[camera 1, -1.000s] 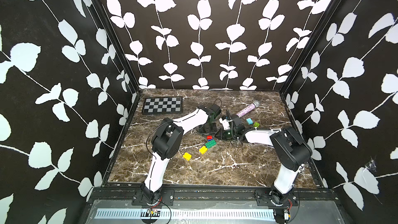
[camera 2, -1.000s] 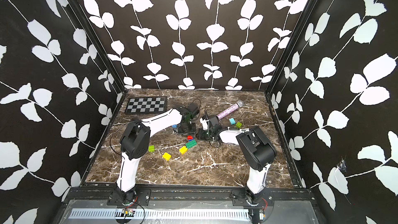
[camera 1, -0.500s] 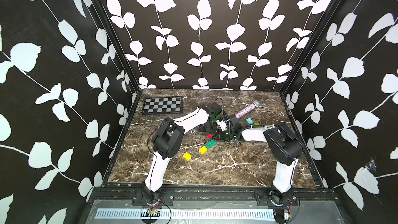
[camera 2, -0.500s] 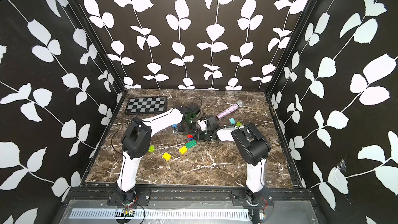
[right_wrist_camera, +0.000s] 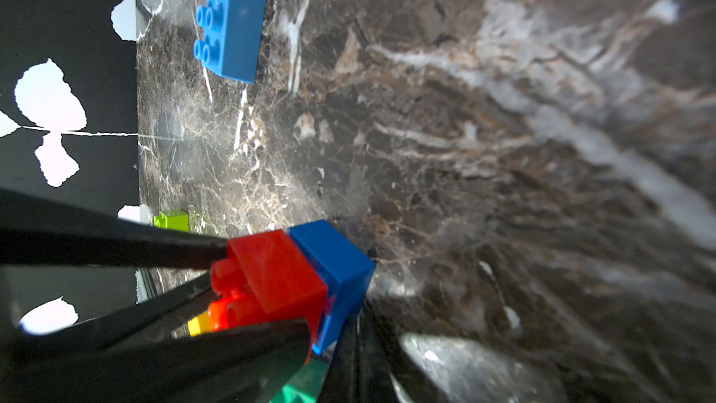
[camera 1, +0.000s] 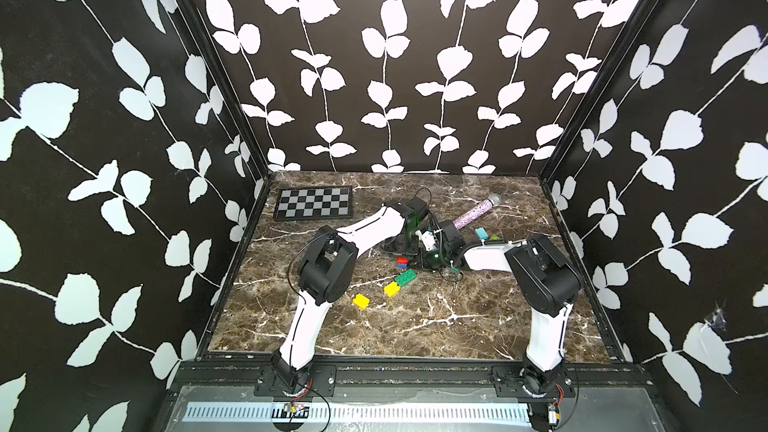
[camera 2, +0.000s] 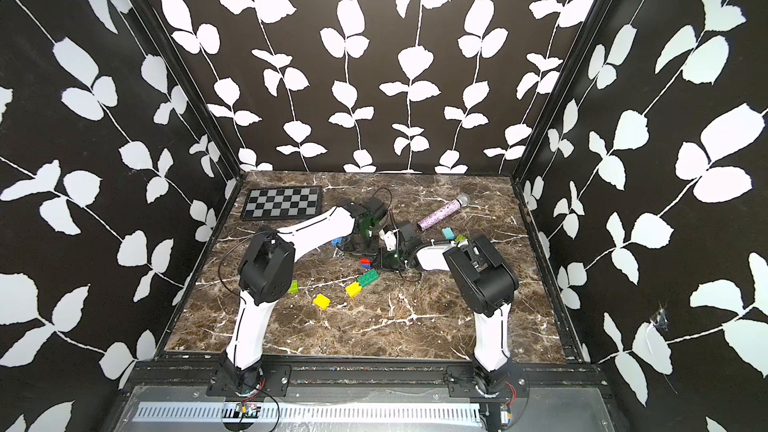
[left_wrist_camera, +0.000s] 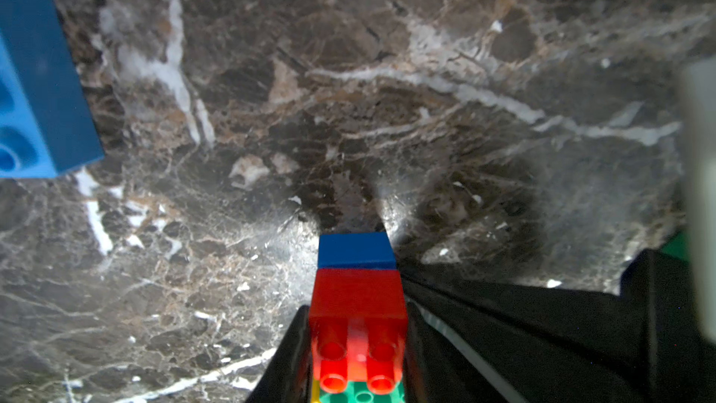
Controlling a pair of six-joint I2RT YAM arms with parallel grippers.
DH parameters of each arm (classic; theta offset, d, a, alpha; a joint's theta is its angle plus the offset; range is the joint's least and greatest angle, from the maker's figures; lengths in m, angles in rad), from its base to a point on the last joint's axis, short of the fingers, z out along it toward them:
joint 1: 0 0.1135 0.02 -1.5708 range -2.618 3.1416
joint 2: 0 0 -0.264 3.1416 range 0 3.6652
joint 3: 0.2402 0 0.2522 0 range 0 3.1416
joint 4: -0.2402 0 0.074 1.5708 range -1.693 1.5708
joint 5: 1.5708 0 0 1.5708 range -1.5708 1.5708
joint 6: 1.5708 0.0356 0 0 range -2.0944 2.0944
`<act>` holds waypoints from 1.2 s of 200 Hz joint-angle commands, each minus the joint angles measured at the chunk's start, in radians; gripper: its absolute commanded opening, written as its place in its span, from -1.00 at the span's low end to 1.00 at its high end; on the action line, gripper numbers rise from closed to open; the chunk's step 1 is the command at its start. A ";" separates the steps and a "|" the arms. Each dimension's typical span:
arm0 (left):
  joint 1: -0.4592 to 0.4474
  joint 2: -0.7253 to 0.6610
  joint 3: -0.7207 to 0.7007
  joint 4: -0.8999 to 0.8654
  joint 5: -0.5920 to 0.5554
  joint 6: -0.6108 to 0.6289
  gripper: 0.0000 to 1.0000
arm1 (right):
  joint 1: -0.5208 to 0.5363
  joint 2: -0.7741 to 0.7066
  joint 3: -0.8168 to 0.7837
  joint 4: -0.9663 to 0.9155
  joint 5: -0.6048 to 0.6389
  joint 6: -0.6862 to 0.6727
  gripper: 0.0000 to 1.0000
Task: Assemble the letter h with lego
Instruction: Assemble the lego brick with the lego brick.
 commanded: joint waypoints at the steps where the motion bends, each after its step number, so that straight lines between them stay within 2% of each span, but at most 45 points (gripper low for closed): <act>1: -0.003 0.028 0.018 -0.022 0.006 0.072 -1.00 | 0.005 0.028 0.022 -0.003 -0.001 -0.006 -1.00; 32: -0.002 0.055 0.025 -0.022 0.034 0.119 -1.00 | 0.006 0.030 0.025 -0.012 0.008 -0.011 -1.00; 76: -0.011 0.108 0.056 -0.044 0.011 0.187 -1.00 | 0.005 0.017 0.019 -0.018 0.029 -0.014 -1.00; 141: -0.034 0.210 0.125 -0.121 -0.102 0.203 -1.00 | 0.005 -0.114 -0.059 -0.024 0.199 -0.054 -1.00; 182: -0.055 0.287 0.182 -0.151 -0.103 0.205 -1.00 | 0.005 -0.186 -0.110 0.006 0.267 -0.059 -1.00; 207: -0.050 0.287 0.151 -0.131 -0.106 0.184 -1.00 | 0.005 -0.238 -0.146 0.037 0.294 -0.066 -1.00; 219: -0.038 0.245 0.088 -0.084 -0.101 0.159 -1.00 | 0.004 -0.265 -0.167 0.055 0.306 -0.069 -1.00; 240: 0.009 0.157 -0.040 -0.004 -0.024 0.100 -1.00 | 0.005 -0.316 -0.198 0.066 0.353 -0.074 -1.00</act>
